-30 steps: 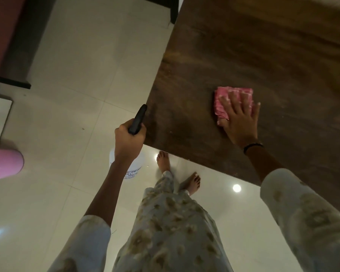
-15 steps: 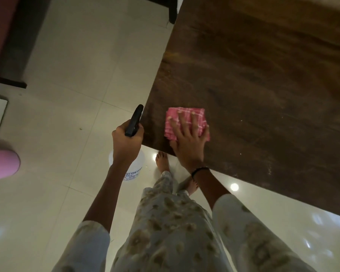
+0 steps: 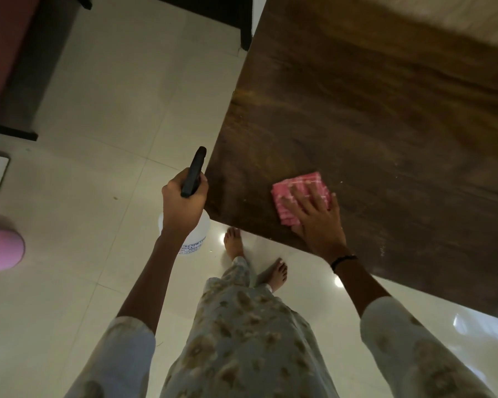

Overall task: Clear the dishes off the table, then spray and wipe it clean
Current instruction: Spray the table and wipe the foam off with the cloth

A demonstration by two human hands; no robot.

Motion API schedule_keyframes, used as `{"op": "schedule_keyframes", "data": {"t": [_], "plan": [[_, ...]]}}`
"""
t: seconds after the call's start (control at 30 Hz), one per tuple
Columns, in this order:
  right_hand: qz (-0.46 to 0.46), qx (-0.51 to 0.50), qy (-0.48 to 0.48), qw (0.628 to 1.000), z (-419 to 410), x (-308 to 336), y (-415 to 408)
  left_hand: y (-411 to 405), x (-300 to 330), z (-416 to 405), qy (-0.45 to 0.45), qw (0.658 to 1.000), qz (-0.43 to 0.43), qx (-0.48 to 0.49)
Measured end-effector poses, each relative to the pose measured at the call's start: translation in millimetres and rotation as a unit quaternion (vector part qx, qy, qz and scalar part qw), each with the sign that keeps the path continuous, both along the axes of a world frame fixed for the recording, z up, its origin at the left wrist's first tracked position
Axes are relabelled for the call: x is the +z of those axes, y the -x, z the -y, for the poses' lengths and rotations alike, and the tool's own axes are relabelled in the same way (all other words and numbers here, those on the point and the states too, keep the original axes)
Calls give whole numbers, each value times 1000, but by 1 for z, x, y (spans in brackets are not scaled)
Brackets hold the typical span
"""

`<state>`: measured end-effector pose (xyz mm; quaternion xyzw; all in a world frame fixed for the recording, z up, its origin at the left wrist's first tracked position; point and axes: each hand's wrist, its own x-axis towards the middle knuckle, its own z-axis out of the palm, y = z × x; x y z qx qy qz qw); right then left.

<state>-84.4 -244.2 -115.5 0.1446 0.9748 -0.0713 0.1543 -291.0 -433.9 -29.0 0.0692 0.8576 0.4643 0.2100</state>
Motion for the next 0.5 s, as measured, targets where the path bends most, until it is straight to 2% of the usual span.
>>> {"op": "schedule_keyframes", "data": {"t": [0.13, 0.3, 0.5], "plan": [[12, -150, 8, 989, -13, 10, -21, -1, 4, -6, -37, 999, 9, -32], [-16, -299, 66, 952, 52, 14, -27, -2, 10, -17, -74, 994, 17, -73], [-58, -233, 85, 967, 104, 5, 41, -4, 16, -25, -53, 993, -5, -104]]}}
